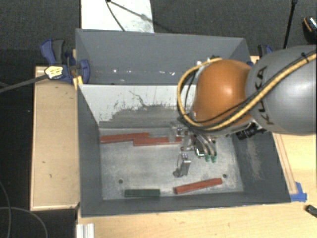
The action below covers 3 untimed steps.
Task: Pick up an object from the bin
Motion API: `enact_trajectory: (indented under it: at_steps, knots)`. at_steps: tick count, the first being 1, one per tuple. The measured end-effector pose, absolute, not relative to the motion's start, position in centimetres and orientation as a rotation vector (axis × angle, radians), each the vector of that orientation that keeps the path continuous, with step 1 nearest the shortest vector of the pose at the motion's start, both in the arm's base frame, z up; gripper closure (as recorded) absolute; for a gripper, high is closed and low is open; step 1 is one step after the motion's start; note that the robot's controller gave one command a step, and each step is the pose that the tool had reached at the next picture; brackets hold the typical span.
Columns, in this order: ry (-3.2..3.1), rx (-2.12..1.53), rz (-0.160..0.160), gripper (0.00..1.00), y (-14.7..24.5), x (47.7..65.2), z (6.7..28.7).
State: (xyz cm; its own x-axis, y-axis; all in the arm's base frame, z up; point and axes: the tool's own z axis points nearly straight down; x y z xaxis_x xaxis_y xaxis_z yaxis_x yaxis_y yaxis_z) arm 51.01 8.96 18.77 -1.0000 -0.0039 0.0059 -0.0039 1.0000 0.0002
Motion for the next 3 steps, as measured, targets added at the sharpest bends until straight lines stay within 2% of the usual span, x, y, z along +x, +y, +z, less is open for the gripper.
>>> enact_trajectory:
  at_steps: [1,2,3]
  knots:
    - [-3.136,-0.266,0.001,0.00,3.8,54.8,18.0]
    - [-3.130,-0.270,-0.004,0.00,9.7,59.0,6.7]
    - [-3.133,-0.279,-0.003,1.00,9.5,59.0,7.1]
